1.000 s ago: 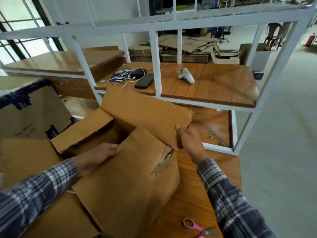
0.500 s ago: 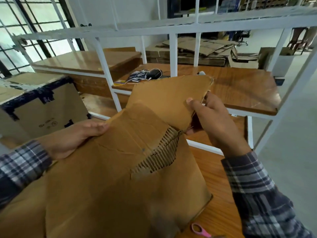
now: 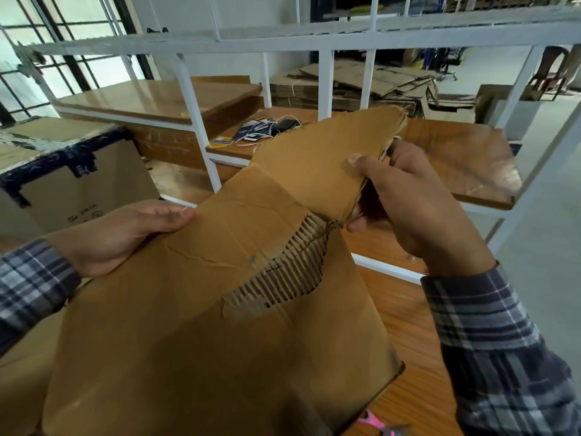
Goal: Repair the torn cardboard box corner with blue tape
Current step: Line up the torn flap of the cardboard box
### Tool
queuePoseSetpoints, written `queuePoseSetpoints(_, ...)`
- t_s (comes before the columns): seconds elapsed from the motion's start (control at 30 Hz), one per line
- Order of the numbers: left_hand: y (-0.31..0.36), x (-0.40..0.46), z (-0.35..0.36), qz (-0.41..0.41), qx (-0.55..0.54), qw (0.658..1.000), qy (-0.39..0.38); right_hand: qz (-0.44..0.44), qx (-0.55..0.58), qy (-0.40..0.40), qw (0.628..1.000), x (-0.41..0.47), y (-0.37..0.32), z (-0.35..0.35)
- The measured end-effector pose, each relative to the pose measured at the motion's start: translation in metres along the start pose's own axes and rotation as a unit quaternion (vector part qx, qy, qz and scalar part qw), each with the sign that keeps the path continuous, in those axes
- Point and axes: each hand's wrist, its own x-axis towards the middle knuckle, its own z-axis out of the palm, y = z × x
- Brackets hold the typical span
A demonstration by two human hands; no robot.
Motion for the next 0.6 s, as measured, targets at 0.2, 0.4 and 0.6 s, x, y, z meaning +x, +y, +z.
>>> queuePoseSetpoints(0.2, 0.003, 0.006, 0.001, -0.008, 0.017, 1.000, 0.009, 0.000, 0.009, -0.003, 1.000, 0.005, -0.001, -0.002)
queuePoseSetpoints(0.4, 0.012, 0.015, 0.002, -0.016, 0.039, 0.999, 0.014, 0.006, 0.013, -0.001, 1.000, 0.009, -0.001, -0.004)
queuePoseSetpoints(0.6, 0.019, 0.020, 0.009, -0.018, 0.045, 0.999, 0.017, 0.018, 0.015, 0.010, 1.000, 0.013, -0.001, -0.009)
